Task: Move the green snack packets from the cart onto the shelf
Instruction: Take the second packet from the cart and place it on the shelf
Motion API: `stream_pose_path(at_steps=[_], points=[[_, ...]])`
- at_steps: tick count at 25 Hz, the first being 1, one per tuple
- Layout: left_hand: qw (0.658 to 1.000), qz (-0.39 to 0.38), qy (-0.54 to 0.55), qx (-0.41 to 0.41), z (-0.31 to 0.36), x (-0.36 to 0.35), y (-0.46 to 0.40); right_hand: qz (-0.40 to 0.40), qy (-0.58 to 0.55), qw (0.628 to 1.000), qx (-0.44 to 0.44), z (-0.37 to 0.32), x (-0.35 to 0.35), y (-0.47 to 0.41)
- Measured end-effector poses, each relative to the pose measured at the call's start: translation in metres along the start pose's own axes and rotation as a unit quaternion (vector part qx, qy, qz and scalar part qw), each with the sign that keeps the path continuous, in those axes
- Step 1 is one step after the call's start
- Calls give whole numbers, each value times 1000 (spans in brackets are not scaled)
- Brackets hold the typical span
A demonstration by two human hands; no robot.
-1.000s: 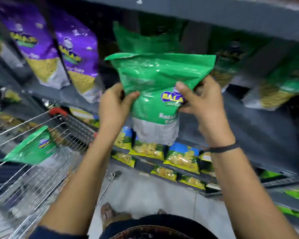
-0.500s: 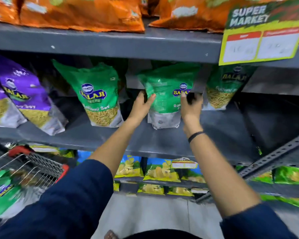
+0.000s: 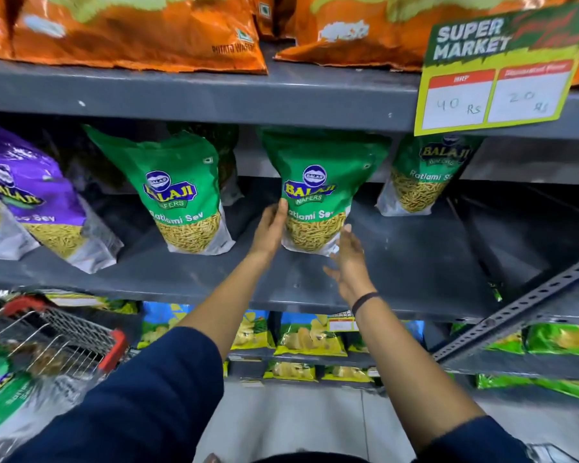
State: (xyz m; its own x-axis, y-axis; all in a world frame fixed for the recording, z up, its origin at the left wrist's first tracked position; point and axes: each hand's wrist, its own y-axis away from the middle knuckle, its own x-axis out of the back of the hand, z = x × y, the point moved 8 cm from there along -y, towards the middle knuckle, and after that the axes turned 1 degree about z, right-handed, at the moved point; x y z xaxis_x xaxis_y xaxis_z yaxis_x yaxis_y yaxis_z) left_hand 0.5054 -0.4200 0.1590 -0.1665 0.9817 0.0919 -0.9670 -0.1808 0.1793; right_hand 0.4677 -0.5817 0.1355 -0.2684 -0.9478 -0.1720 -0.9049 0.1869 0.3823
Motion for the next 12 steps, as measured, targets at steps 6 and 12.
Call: stream_pose_path(at_steps=[6, 12], points=[[998, 50, 5, -24, -3, -9, 10, 1, 31, 1000, 0, -17, 1, -15], [1000, 11, -3, -22, -1, -9, 5, 18, 19, 998, 53, -12, 0, -11]])
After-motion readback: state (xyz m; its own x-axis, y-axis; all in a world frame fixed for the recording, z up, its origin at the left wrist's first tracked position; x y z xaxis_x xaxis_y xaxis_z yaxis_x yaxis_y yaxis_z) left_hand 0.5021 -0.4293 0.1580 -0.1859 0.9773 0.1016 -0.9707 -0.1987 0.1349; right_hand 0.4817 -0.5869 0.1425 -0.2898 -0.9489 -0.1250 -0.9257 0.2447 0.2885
